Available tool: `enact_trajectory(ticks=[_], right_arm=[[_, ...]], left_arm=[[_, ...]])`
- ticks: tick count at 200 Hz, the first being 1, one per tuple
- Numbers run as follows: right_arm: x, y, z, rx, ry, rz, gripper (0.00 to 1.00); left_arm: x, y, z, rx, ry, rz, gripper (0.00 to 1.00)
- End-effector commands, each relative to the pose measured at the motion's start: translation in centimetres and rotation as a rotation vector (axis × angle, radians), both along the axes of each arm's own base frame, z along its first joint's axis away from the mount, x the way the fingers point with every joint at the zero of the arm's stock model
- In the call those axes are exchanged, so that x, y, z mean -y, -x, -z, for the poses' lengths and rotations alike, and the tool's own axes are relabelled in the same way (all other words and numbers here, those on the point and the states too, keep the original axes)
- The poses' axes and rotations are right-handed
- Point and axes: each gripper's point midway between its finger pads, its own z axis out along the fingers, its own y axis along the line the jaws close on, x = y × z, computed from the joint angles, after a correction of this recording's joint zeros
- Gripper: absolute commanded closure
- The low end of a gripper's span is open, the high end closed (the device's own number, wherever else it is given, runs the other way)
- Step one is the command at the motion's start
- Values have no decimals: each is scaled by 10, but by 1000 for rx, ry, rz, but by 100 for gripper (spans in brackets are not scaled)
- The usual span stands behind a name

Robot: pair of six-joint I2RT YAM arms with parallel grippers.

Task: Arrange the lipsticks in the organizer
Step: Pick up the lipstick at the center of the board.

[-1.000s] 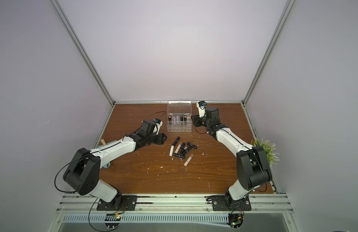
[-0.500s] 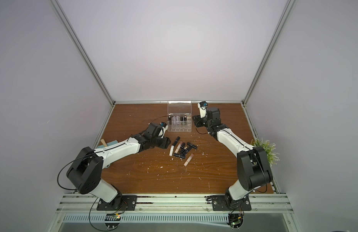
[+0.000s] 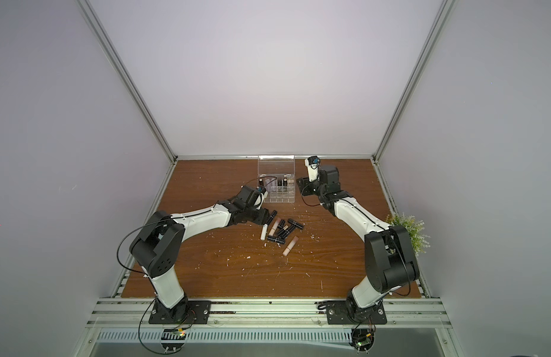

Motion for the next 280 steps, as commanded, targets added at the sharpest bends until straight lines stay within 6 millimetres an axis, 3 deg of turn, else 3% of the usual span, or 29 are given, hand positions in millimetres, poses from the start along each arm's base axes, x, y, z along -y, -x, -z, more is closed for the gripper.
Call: enact_trajectory(ticks=[1,49,92,145,280], right_arm=[[-2,-5,-6,20,-16,-8,53],[-3,-5,-5,16,-14,-10,53],[-3,-4,-5,14,-14,-12,53],[-4,-4,-5,13,-16,-15,53],[-3,-5,-5,10,-13,-16,53]], left_arm=[[13,-6,-7,19,7,28,40],[30,-4,10,-22,-64,53,39],[25,-2,23,-71,-96,30,40],[17,0,23,-73,-124,13,41],[18,-1,40,-123,-169,13,49]])
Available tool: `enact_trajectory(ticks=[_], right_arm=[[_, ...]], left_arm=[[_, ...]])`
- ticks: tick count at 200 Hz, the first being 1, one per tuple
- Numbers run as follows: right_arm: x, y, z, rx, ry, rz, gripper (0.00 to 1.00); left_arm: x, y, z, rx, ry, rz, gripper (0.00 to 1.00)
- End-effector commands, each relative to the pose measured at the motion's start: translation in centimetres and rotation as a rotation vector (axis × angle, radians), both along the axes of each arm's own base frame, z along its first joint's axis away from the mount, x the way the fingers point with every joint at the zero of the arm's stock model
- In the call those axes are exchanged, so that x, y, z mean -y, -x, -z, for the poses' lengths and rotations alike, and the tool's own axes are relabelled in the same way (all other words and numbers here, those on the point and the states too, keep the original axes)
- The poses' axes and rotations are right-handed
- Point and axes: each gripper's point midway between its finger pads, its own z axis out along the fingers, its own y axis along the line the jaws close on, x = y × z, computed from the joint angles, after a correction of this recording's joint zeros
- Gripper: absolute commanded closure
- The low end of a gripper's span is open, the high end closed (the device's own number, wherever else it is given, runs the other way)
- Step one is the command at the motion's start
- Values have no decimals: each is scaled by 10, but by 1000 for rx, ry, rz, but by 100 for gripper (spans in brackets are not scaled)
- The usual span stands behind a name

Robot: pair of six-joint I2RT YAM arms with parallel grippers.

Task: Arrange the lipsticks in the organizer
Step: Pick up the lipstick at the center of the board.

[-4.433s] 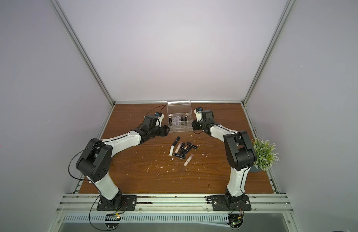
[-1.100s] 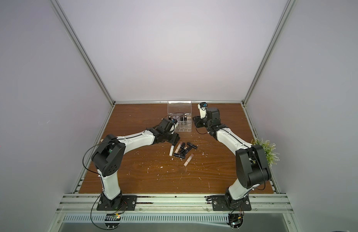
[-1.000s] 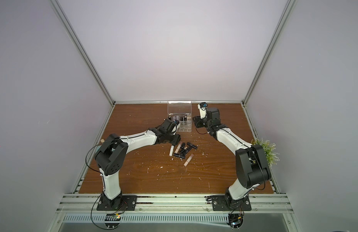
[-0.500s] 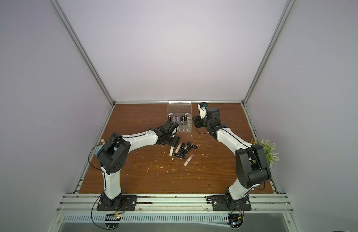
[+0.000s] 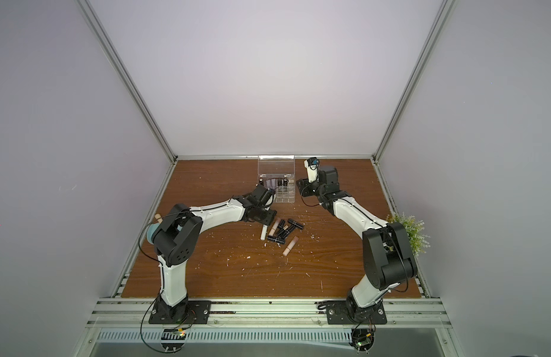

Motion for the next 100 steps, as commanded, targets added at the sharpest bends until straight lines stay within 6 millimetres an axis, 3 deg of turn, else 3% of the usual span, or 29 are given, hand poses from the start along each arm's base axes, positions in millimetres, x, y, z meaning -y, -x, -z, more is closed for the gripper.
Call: enact_trajectory(ticks=[1,100], right_arm=[[-2,-3,-16,34,-18,-14,53],[-2,-3,-16,34,-18,-11,53]], left_arm=[[-3,1,8,-25,-41,-6,49],[1,-5,8,-22,-45,-2,58]])
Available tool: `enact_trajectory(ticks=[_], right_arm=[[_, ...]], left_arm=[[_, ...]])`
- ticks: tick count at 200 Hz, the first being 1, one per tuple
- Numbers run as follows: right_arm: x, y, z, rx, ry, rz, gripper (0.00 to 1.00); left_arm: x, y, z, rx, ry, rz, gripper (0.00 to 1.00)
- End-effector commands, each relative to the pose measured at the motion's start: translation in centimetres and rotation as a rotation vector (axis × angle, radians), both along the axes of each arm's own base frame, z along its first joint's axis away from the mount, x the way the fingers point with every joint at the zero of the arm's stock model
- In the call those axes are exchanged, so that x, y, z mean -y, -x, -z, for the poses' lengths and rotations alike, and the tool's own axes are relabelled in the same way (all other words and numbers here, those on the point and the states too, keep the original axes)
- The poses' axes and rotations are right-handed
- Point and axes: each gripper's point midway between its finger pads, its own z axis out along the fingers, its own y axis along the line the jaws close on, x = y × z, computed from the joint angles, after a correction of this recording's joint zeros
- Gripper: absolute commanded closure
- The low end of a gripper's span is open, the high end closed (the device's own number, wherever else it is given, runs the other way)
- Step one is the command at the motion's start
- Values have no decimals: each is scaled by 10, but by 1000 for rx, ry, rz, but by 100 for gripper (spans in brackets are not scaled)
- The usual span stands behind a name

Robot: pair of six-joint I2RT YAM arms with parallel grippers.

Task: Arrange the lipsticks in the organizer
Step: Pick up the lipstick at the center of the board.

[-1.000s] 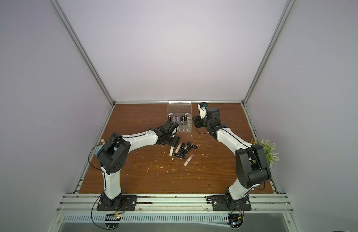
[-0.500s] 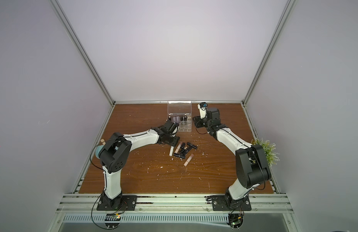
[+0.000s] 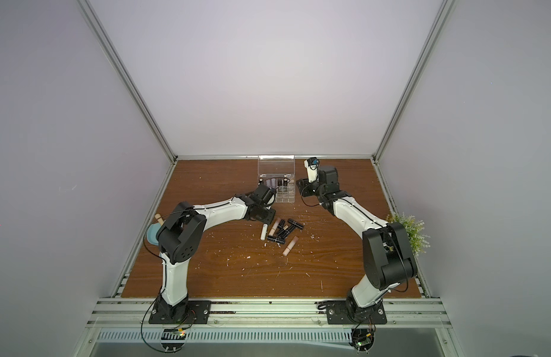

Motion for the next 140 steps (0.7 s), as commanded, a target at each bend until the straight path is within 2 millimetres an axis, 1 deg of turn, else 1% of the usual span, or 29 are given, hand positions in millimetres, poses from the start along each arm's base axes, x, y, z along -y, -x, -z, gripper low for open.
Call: enact_trajectory(ticks=[1,140], right_arm=[[-2,-3,-17,35,-19,-13,53],[-1,-4,-16,32,-15,-9,53]], left_arm=[[-1,0,5,-15,-27,1,58],[5,-7,4,-7,-25,0,71]])
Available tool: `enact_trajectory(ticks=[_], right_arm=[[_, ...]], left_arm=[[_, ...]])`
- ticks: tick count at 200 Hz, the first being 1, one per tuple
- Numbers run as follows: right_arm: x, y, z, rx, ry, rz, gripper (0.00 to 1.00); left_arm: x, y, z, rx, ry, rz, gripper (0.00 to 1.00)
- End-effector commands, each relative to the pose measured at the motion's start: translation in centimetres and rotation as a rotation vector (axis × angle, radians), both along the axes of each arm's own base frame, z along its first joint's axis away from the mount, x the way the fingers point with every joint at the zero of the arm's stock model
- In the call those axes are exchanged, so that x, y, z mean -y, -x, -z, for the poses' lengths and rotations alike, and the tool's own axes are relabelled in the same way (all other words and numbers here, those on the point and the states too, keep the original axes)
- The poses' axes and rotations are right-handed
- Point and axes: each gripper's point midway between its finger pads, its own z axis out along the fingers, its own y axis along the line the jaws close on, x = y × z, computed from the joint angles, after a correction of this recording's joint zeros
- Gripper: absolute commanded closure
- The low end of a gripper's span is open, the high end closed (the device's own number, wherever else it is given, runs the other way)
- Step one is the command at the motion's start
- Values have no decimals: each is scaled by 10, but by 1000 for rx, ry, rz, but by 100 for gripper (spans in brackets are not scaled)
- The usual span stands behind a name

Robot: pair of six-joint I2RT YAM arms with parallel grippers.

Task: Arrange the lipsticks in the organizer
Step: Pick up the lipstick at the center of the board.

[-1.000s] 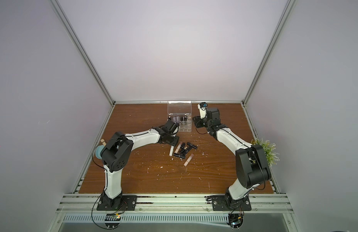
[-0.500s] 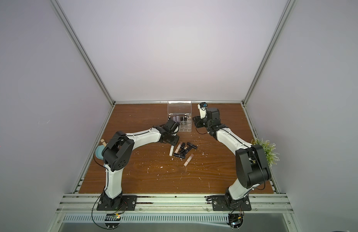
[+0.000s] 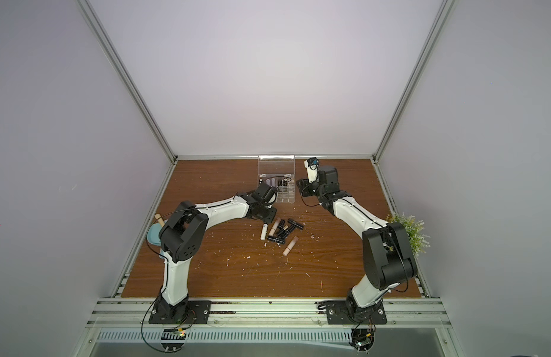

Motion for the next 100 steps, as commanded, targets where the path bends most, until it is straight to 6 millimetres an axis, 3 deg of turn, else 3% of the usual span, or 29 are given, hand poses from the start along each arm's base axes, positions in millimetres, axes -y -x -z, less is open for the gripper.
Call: enact_trajectory(ticks=[1,61,100], right_arm=[[-1,-4,-17,37,-16,-10,53],[0,-3,-20,42,-14,-8,53],[3,4,-40,69,-22,-14,53]], left_arm=[[0,0,4,-10,-25,0,71],[1,-6,-13,27,-7,-9,75],[6,-7,-70,124,101,-2,76]])
